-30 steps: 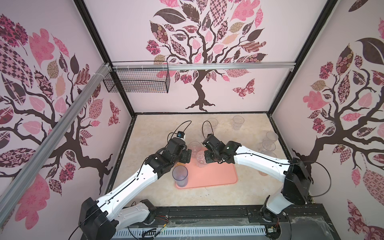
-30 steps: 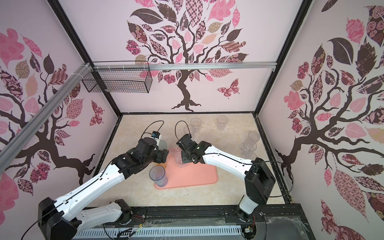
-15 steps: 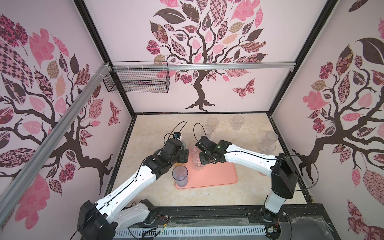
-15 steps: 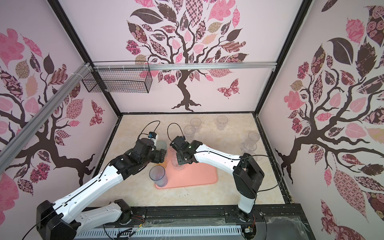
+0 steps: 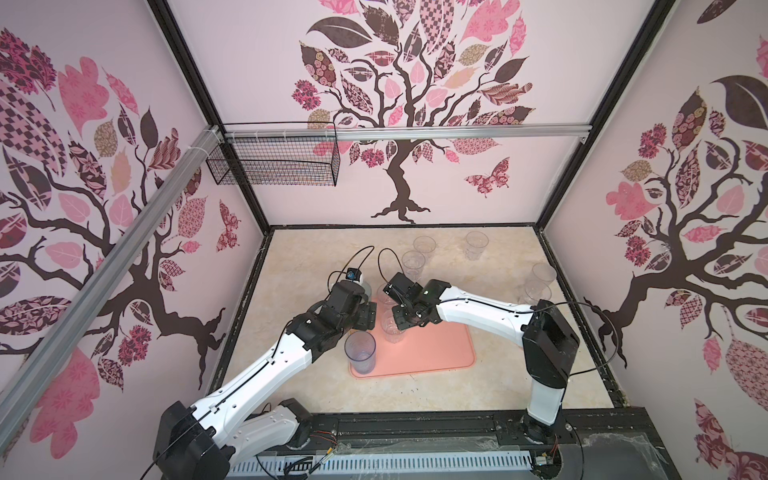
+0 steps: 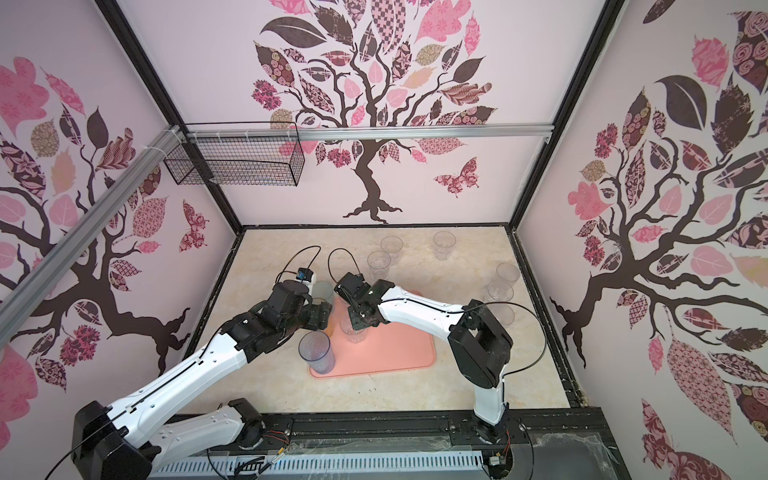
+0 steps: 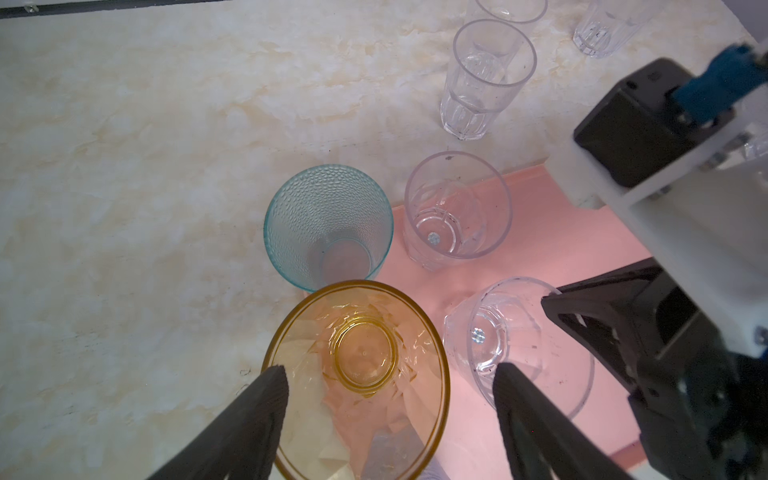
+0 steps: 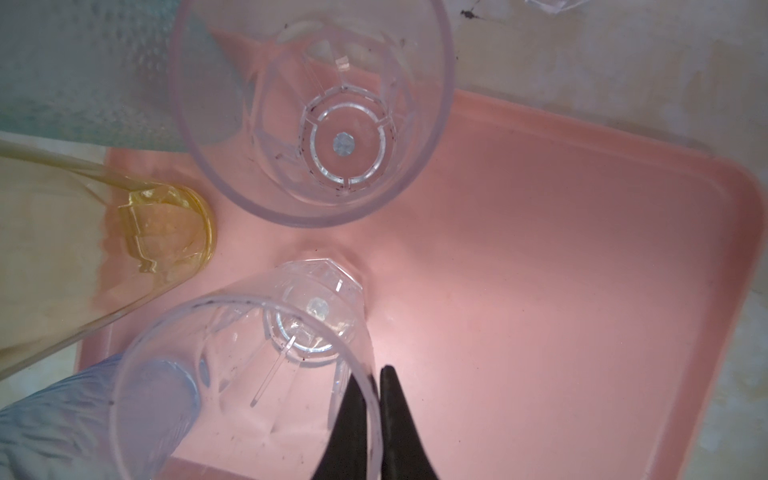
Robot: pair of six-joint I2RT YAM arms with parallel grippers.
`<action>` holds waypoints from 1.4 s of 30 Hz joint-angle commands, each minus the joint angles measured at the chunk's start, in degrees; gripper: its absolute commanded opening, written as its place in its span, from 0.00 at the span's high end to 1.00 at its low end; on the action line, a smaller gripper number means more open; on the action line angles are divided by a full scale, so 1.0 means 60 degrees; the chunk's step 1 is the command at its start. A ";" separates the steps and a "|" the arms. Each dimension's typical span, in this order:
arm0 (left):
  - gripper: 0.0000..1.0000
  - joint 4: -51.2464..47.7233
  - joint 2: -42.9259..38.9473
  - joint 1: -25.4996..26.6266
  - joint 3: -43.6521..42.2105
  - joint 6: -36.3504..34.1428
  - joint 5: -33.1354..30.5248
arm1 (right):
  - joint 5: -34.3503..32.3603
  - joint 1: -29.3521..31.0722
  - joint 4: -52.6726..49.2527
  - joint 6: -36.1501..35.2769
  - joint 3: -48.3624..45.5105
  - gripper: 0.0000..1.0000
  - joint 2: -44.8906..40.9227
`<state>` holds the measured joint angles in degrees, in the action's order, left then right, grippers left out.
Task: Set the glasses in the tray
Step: 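Open right gripper to release the clear cup on the tray, then move right gripper to the next clear cup on the table and grip it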
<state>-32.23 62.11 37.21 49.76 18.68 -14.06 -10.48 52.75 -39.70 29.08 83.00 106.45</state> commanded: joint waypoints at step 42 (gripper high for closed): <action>0.19 0.2146 0.0992 0.0539 0.1506 -0.0812 0.1171 | 0.1109 -0.3703 0.0359 -0.0939 0.0321 0.47 -0.2319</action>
<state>-25.34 64.75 39.68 55.18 14.66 -9.74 -3.84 32.36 -37.65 24.29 85.95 91.59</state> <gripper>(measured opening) 0.810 0.531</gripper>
